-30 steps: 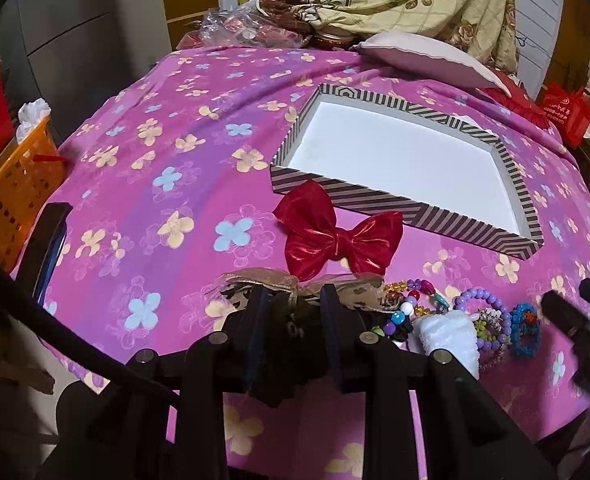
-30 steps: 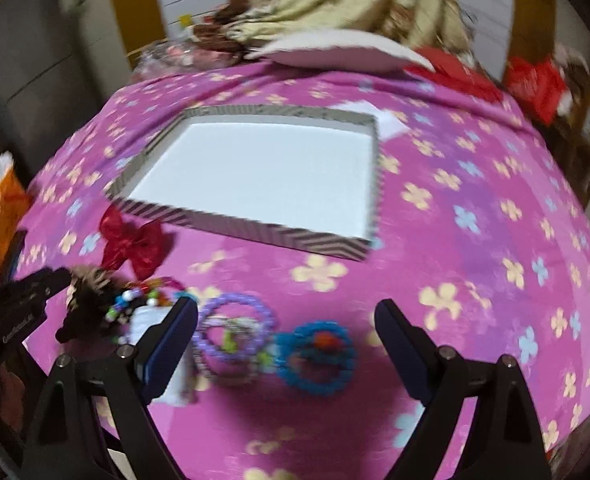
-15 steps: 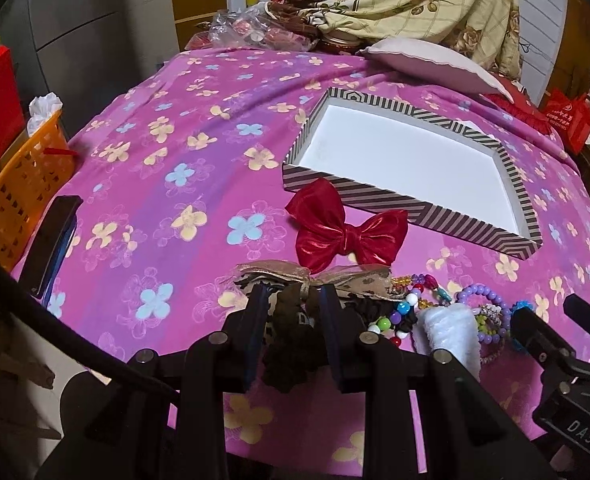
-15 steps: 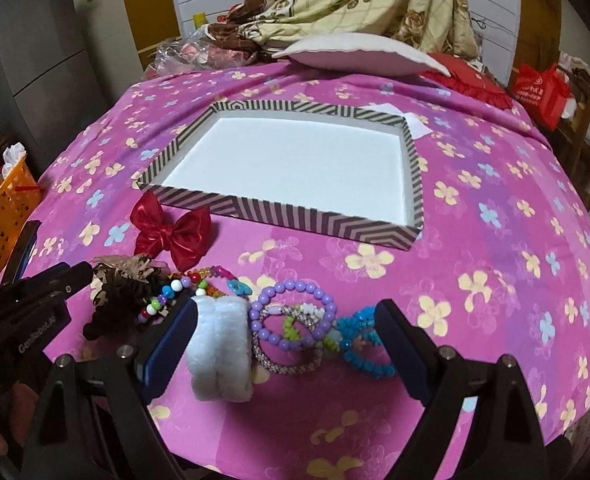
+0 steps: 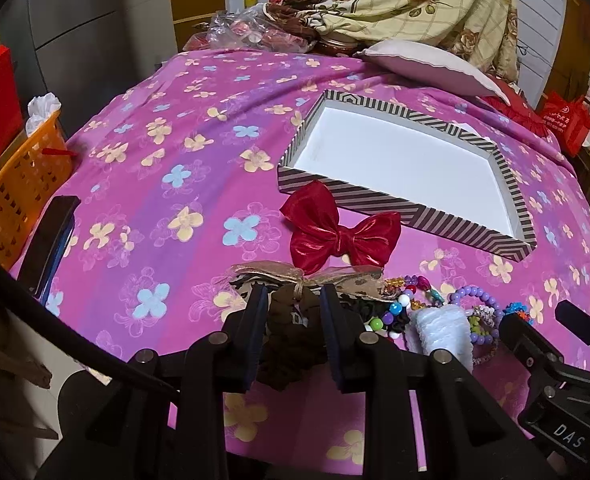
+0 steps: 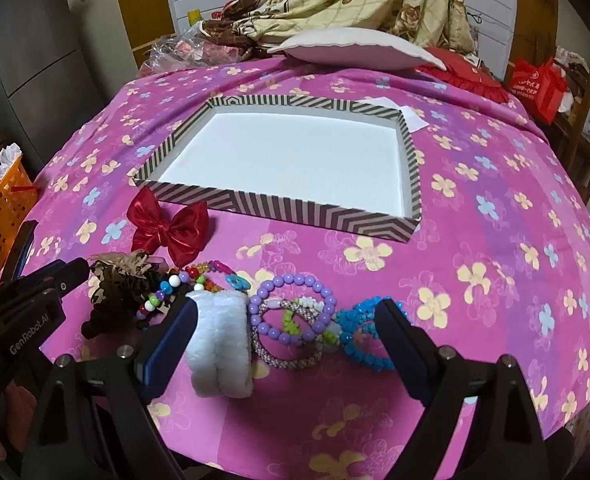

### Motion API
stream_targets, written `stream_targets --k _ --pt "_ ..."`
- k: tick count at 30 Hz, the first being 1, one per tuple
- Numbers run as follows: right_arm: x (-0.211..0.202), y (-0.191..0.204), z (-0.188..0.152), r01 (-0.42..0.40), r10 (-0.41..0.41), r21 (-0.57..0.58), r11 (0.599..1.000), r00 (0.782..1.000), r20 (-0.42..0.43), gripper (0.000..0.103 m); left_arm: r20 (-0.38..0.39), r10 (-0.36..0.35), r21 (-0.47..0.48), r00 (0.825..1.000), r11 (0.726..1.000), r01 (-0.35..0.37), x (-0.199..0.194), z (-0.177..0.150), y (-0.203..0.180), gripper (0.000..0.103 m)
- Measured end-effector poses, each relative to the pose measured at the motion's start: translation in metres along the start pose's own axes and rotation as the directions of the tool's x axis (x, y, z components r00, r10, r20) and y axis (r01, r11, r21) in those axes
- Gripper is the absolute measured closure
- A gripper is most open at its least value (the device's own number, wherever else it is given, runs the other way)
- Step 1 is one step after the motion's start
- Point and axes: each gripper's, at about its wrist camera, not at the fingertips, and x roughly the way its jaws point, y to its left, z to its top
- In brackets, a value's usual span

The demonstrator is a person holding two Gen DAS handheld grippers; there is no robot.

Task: Organize jewelry
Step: 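Hold the leopard-print bow in the left tool above the bracelets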

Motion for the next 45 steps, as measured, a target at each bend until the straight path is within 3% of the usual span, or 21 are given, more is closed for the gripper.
stream_targets --k 45 --pt "0.005 -0.005 0.002 -0.018 0.019 0.037 0.999 1.000 -0.022 0.011 -0.008 -0.014 0.045 1.000 0.999 0.015 0.006 -0.003 -0.014 0.070"
